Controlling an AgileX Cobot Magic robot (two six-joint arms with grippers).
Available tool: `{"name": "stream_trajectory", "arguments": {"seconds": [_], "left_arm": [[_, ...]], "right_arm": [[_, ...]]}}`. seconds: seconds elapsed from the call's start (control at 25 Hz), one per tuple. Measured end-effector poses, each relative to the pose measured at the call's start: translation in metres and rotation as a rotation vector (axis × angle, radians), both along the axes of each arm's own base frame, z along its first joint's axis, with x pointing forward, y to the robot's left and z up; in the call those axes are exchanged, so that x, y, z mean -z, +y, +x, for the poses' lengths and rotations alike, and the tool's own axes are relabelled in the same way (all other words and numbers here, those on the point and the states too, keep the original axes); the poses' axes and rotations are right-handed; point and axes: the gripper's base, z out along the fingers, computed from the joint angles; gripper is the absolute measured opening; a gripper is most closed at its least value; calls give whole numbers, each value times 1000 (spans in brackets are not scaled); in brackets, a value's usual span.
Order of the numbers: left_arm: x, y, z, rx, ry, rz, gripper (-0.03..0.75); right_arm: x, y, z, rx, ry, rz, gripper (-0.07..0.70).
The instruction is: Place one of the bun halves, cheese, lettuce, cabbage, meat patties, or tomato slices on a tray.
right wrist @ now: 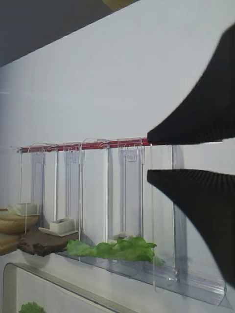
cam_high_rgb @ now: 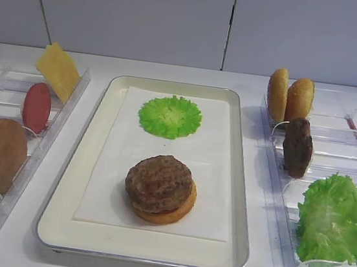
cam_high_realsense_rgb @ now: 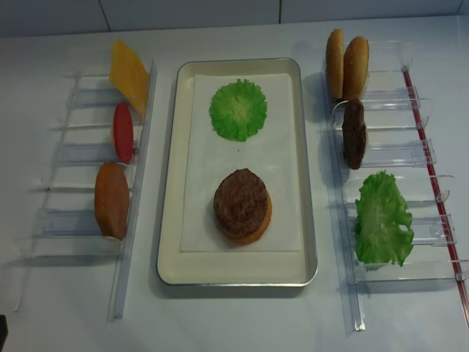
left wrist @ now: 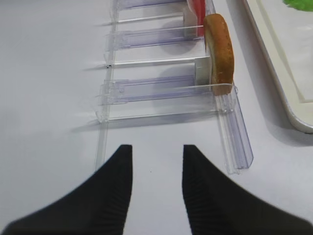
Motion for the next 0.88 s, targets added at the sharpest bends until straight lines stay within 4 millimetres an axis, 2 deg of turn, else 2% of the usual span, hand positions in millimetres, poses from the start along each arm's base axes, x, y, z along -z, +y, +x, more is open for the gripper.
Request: {"name": "stream_trajectory", "arguments": {"seconds": [0.28, 0.88], "left_arm": [[0, 0, 0, 0, 0, 0, 232], [0, 0, 0, 0, 0, 0, 232]], "right_arm": [[0, 0, 0, 0, 0, 0, 152], [0, 0, 0, -2, 0, -3, 45]]}}
